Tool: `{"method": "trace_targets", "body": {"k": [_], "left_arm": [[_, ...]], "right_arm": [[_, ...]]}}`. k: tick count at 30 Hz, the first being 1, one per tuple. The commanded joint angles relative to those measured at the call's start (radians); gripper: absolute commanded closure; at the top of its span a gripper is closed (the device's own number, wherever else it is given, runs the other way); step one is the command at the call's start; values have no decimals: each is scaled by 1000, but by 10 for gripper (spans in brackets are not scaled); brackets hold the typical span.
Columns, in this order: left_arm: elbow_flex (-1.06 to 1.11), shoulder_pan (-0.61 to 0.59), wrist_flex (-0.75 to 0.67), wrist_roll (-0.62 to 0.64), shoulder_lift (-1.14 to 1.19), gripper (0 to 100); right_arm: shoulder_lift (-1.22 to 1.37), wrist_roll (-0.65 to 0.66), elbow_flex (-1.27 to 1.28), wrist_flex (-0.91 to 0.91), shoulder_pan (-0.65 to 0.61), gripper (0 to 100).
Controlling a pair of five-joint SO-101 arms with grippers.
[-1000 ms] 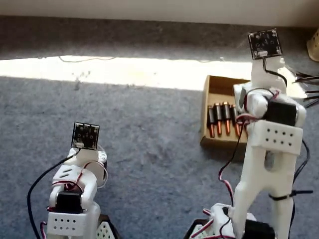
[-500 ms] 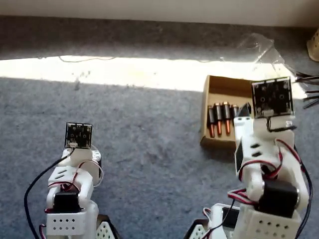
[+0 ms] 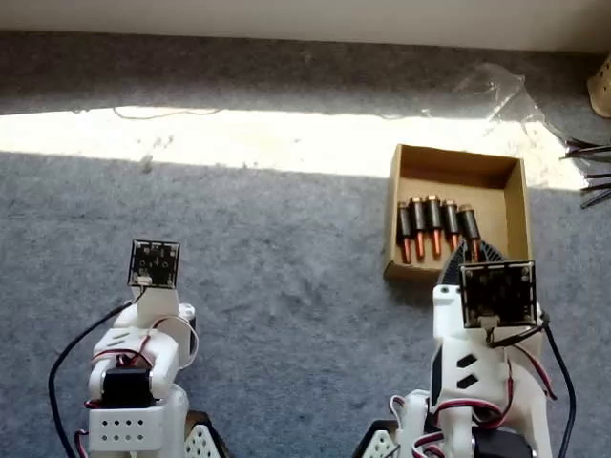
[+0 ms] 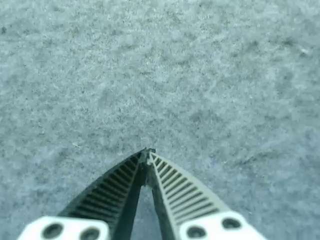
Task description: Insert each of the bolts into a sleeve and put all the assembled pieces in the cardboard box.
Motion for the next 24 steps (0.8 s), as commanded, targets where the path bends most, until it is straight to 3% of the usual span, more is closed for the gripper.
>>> {"method": "trace_targets", "body": {"k": [1, 8, 15, 24], "left_arm": [[21, -7, 38, 8, -10, 994], [21, -7, 37, 8, -10, 994], [21, -7, 37, 8, -10, 994], [21, -7, 38, 8, -10, 994]], "right_arm": [[-64, 3, 70, -5, -10, 972], [-171, 3, 200, -51, -21, 972], [-179, 2, 288, -53, -162, 972], [-180, -132, 469, -105, -165, 972]]}}
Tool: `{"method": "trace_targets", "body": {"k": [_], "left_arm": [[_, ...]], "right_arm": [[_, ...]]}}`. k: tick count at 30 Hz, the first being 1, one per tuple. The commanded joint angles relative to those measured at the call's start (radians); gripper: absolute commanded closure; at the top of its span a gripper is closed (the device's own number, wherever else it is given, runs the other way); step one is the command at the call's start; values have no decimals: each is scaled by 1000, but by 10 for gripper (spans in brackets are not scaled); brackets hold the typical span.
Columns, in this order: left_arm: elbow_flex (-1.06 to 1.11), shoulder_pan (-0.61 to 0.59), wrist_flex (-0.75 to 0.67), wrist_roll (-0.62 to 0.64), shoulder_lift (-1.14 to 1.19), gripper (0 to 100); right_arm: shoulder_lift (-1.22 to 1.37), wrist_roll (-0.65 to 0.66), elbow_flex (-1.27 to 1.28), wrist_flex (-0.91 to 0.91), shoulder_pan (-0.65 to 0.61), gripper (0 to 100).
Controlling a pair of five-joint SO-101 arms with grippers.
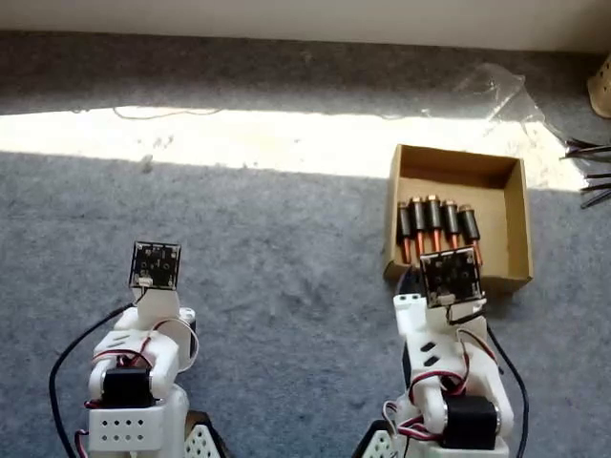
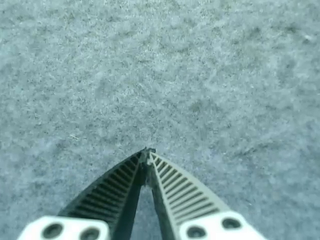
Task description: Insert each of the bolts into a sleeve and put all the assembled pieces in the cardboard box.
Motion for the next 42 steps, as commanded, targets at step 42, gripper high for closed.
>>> {"method": "trace_targets", "body": {"k": [42], "left_arm": [[21, -8, 100, 8, -10, 994]], "right_arm": [[-8, -189, 432, 87, -4, 971]]}}
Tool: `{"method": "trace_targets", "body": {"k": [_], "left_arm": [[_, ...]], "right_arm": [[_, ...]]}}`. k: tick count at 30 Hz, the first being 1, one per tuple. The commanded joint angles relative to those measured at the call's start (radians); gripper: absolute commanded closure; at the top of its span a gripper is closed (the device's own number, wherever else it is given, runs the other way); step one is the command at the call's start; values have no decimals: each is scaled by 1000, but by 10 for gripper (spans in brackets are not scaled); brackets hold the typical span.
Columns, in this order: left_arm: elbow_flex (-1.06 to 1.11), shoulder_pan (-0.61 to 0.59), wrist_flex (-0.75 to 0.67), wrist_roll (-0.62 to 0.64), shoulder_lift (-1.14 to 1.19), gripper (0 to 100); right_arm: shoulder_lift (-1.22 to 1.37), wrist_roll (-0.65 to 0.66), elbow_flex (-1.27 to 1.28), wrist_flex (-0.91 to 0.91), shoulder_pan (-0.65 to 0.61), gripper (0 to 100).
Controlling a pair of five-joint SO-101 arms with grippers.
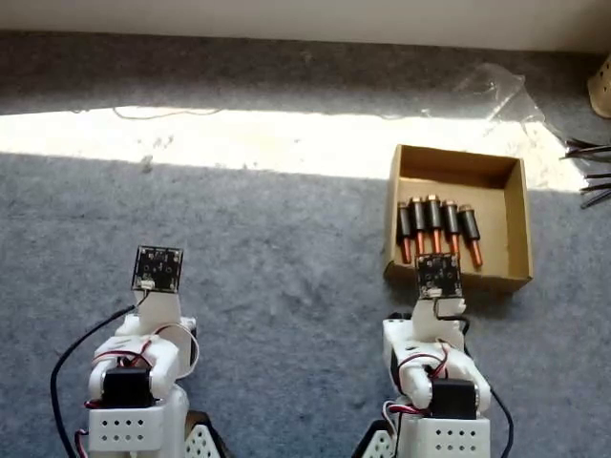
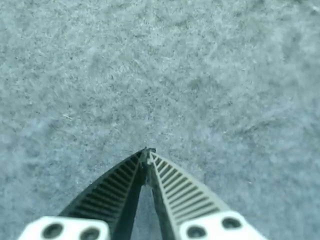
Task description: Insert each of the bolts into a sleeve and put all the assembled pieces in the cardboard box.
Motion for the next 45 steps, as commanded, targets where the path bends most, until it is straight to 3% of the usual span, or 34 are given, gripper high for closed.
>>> {"method": "trace_targets", "body": {"k": [1, 45], "left_arm": [[21, -8, 17, 8, -10, 994], [21, -12, 17, 6, -10, 994]], "right_arm": [[-10, -26, 131, 27, -2, 971], [-10, -28, 131, 47, 2, 975]]}}
